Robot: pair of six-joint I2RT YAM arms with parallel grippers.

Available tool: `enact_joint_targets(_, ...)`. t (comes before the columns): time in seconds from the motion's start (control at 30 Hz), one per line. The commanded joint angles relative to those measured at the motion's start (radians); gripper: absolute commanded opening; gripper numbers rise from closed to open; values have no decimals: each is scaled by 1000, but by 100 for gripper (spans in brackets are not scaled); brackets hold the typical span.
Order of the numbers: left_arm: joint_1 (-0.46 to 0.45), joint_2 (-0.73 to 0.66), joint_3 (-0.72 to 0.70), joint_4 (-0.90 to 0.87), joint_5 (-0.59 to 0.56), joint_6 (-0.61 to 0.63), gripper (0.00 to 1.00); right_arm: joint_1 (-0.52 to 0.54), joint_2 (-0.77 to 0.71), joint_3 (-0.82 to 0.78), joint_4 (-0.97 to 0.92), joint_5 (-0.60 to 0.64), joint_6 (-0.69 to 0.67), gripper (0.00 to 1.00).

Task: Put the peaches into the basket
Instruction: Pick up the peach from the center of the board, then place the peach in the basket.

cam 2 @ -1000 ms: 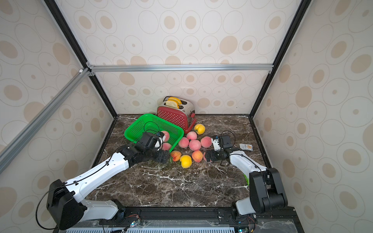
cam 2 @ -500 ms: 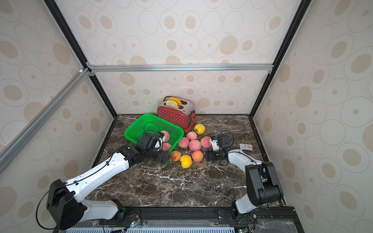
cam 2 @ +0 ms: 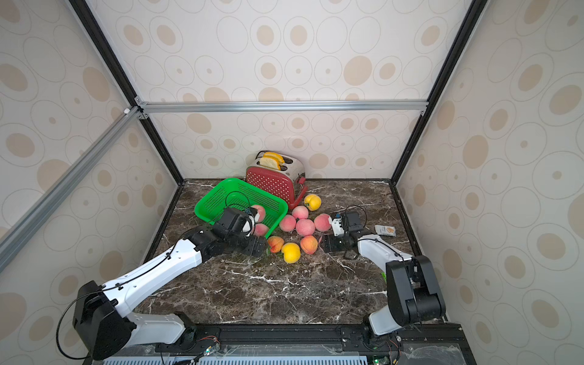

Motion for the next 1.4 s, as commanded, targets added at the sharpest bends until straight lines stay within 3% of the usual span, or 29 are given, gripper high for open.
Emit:
enact_joint_targets(0.0,-8,-24,32,17,39,-20,94,-5,-77,-12,-40,18,-12,70)
enact_joint_targets(0.27,-8,-41,43,7,23,-26,94,11,-159,50,-145,-19,-58,70)
enact_joint_targets(0.47,-8,-59,54,-27,0,-27,94,109,-147,202,-211,6,-94,70)
enact_joint_targets(0.73,4,-106,77,-100,-49,-46,95,227,21,443,-229,16,-114,71)
enact_joint_targets(0.9,51,-146,53,-101,-14,-50,98,298,156,603,-250,18,-130,71)
enact_joint_targets(1.03,102,-181,9,-89,14,-58,99,328,268,713,-268,15,-144,71)
enact_joint_targets(1.37,111,-221,-41,-72,30,-55,99,373,468,911,-270,17,-143,71)
